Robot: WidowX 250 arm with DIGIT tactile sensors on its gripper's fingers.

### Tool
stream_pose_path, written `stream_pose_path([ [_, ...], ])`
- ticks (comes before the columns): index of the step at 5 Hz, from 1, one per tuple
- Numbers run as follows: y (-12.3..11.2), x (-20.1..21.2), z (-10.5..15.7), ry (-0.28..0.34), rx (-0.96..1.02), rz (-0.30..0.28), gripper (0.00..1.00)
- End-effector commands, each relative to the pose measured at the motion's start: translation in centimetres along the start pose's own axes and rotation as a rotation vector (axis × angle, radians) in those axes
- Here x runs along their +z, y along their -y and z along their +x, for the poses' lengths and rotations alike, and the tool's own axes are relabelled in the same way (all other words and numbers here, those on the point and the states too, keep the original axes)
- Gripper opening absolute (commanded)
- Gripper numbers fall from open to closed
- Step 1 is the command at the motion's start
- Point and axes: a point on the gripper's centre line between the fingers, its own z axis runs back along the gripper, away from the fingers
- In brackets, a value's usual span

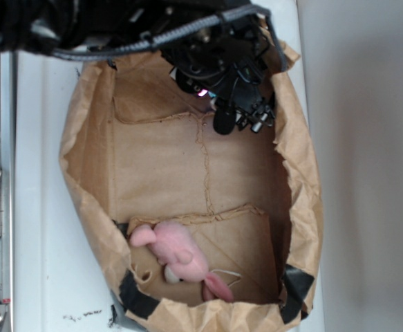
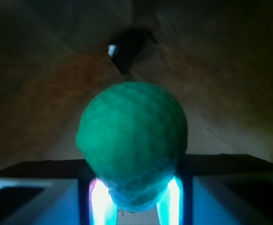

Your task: Grab the green ball.

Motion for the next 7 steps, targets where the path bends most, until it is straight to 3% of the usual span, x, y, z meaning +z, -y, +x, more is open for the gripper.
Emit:
stream_pose_path([
  [1,1.5,3.7,-0.5,-0.028,-0.398,0.029,0.00],
  [2,1.4,4.6,-1.7,-0.057,-0.517,0.036,0.00],
  [4,1.1,6.5,-4.3,-0.112,-0.676,-0.013,0.00],
  [7,2.2,9.8,-5.5,-0.206,-0.849,-0.078,0.00],
])
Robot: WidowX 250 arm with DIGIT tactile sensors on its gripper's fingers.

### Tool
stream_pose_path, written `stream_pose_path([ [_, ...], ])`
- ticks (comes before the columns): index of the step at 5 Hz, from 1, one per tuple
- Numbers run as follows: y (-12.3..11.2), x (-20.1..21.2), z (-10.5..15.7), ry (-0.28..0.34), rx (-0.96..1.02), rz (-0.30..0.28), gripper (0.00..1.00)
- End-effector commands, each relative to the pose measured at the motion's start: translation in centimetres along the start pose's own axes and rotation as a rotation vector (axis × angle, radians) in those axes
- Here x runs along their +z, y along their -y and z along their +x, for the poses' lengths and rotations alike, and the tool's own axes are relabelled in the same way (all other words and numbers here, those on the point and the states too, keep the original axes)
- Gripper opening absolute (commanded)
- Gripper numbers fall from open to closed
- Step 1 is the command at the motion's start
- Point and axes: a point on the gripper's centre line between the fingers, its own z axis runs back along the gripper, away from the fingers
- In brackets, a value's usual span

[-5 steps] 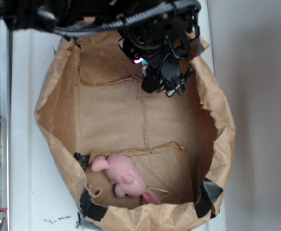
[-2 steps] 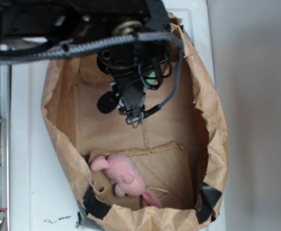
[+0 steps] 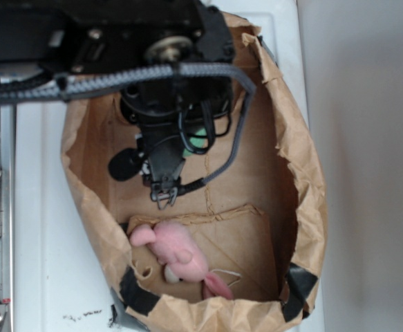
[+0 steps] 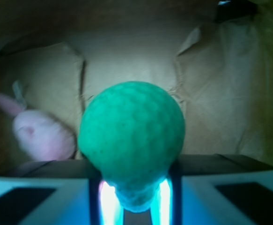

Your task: Grab the green ball.

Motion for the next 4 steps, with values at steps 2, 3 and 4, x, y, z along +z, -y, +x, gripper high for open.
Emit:
stream_pose_path([
  [2,0.13,4.55,1.45,0.127,-0.009,-0.011,0.00],
  [3,0.18,4.74,1.69,0.218,0.069,0.006,0.00],
  [4,0.41,4.36,1.88,0.249,0.119,0.044,0.00],
])
